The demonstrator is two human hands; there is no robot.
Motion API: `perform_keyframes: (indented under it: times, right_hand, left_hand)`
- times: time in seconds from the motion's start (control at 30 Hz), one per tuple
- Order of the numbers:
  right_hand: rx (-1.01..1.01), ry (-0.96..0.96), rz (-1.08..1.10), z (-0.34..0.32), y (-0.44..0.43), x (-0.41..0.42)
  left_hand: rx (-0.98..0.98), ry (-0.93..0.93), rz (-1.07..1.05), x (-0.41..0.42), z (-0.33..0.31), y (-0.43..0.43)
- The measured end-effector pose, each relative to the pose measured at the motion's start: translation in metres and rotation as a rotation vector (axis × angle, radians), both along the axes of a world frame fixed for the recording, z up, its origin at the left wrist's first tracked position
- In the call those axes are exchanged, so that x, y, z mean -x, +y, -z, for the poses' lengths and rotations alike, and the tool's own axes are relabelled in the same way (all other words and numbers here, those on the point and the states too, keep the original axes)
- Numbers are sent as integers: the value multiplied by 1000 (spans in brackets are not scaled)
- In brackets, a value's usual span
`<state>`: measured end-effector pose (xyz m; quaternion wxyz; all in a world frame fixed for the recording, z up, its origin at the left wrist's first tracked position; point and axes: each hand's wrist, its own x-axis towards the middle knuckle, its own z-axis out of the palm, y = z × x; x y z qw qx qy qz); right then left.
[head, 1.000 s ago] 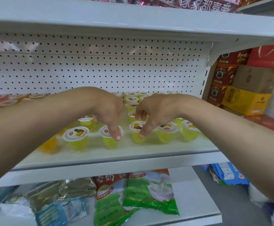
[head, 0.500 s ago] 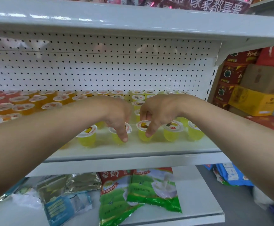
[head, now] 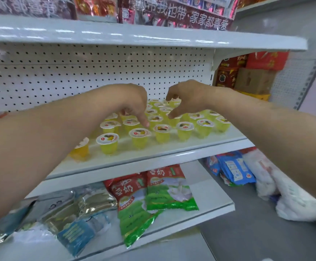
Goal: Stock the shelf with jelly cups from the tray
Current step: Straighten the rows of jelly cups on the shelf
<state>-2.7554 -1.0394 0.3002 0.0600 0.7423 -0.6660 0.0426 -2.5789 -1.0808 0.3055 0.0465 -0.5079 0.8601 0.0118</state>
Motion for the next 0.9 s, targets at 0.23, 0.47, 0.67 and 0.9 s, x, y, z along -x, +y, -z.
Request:
perform_keyframes:
  times: [0.23,0.47,0.67,0.9]
  right_hand:
    - [-38,96,133,-2,45,0]
    - [-67,55,217,-11,84,11]
    - [-41,40,280,-11,90,37]
    - [-41,-29,228,-4,90,85]
  left_hand:
    - [74,38,131,-2,-4,28]
    - [60,151,184,8,3,42]
    - [106,224,179,25,5,40]
    - [146,218,109,64,14,38]
